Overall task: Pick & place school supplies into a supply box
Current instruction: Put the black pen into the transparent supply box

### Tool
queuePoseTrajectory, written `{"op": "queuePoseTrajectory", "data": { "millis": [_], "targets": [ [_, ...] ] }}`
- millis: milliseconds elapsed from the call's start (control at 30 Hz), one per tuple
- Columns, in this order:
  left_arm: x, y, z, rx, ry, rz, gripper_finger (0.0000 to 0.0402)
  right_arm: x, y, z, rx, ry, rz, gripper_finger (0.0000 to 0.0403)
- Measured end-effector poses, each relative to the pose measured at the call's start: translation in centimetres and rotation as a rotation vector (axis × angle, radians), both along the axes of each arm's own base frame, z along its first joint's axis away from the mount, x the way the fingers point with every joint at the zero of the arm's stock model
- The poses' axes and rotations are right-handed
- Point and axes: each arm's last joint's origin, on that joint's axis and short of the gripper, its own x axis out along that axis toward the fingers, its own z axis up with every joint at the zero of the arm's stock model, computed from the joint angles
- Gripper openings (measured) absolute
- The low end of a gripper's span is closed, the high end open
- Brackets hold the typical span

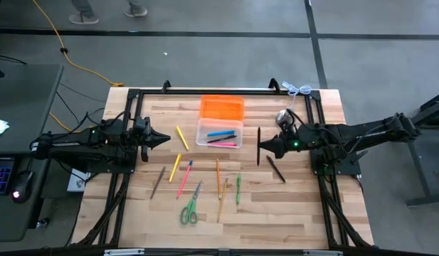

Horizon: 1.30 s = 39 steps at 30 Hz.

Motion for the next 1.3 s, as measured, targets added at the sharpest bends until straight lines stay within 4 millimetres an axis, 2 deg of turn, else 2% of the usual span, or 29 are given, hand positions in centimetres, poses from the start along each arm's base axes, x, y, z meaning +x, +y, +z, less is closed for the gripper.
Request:
{"op": "queuePoseTrajectory", "data": {
  "millis": [200, 400, 867, 1300],
  "targets": [
    [0.0, 0.0, 0.0, 0.000, 0.000, 0.000, 0.0033, 0.6, 0.0, 0.8, -0.052, -0.095, -0.026, 0.0005],
    [0.0, 0.0, 0.0, 0.001, 0.000, 0.003, 0.0033, 2.1, -0.4, 0.8, -0.104, -0.155, -0.039, 0.0004],
    [0.0, 0.0, 0.0, 0.001, 0.000, 0.003, 0.0033, 6.3, -3.6, -0.1, -0.167, -0.259, -0.002, 0.0003],
    [0.0, 0.0, 0.0, 0.001, 0.000, 0.002, 0.0033, 10.1, -6.0, 2.8, -0.261, -0.280, 0.090, 0.0005]
  ]
}}
